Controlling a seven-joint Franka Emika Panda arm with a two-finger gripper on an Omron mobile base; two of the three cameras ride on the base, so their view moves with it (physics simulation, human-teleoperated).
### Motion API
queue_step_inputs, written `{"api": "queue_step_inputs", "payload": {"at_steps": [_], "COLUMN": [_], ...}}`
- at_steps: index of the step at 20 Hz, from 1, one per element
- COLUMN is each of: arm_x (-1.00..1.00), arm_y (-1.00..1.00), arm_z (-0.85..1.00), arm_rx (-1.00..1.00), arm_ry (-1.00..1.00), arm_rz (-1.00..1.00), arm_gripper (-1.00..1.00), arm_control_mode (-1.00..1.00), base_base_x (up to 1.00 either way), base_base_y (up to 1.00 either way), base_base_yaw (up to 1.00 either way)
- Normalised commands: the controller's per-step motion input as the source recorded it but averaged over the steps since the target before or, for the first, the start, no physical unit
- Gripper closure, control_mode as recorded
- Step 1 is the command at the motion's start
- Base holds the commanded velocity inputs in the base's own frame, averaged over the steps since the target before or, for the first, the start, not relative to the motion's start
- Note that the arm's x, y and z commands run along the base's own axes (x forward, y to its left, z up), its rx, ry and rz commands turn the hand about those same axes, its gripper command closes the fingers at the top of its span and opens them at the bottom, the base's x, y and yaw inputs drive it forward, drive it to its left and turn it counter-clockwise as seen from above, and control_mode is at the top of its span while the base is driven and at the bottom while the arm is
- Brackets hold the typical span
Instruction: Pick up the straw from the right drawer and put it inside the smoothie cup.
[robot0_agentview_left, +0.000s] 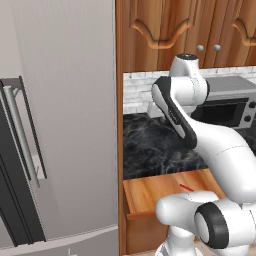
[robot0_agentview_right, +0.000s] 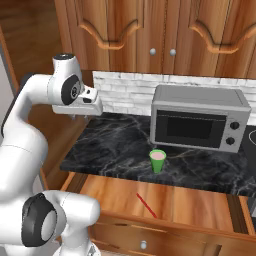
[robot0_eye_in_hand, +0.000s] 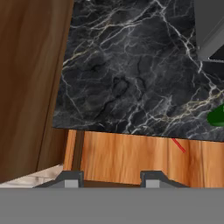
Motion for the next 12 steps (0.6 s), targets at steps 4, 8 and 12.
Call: {"api": "queue_step_inputs", "payload": {"at_steps": [4,8,12], "arm_x": [-0.22,-0.64,-0.64], "arm_y": [0.0,0.0,0.0], "arm_z": [0.0,-0.08,-0.06], "arm_rx": [0.0,-0.01,0.0], "arm_ry": [0.0,-0.03,-0.06], "arm_rz": [0.0,0.0,0.0], "arm_gripper": [-1.0,-1.0,-1.0], "arm_control_mode": [-1.0,-1.0,-1.0], "base_base_x": [0.0,0.0,0.0], "base_base_y": [0.0,0.0,0.0], "base_base_yaw": [0.0,0.0,0.0]}}
